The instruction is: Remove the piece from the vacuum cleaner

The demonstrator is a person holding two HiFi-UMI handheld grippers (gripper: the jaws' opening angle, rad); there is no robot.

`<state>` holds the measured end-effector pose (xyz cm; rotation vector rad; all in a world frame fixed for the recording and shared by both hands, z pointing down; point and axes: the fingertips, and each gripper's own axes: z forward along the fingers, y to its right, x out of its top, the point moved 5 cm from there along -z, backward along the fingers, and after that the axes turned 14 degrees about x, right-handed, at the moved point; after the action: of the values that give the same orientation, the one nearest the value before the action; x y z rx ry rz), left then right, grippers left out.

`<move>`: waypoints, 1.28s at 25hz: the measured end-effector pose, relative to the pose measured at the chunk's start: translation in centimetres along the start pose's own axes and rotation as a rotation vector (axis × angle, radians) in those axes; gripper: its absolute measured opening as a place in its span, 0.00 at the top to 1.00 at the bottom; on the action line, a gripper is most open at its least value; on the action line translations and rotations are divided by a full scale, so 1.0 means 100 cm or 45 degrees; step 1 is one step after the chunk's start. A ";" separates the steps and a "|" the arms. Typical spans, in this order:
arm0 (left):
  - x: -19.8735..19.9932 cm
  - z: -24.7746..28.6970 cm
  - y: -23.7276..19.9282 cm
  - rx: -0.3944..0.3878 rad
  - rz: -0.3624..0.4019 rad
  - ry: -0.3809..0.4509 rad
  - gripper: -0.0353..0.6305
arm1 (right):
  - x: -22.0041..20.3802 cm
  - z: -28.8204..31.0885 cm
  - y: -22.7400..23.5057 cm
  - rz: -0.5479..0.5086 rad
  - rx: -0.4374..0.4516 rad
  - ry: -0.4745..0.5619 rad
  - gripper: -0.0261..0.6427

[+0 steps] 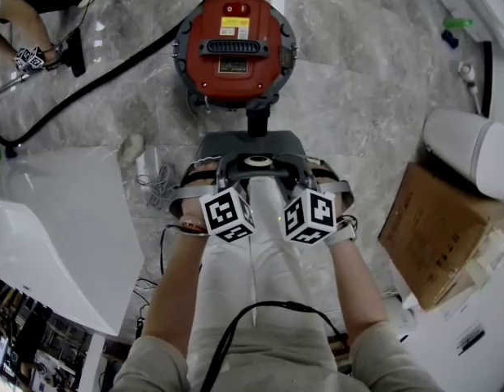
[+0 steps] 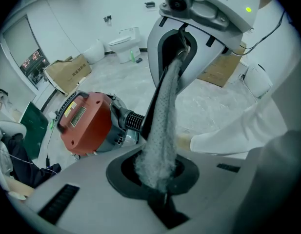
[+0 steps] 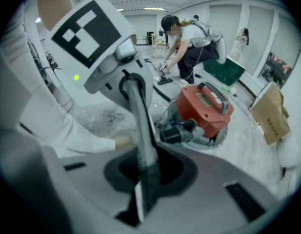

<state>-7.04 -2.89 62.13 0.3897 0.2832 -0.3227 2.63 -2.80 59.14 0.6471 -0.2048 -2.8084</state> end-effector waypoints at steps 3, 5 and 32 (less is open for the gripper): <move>0.001 -0.008 0.001 -0.004 0.000 -0.001 0.88 | 0.003 -0.008 -0.004 0.004 -0.005 0.004 0.89; 0.003 -0.013 -0.001 0.002 0.003 0.001 0.88 | 0.005 -0.013 -0.006 0.004 -0.008 0.007 0.89; 0.032 -0.090 -0.032 0.032 -0.019 0.013 0.88 | 0.042 -0.092 -0.019 -0.041 0.001 0.036 0.89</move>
<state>-7.13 -2.80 52.10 0.4146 0.2926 -0.3391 2.67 -2.84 48.80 0.6962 -0.1918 -2.8276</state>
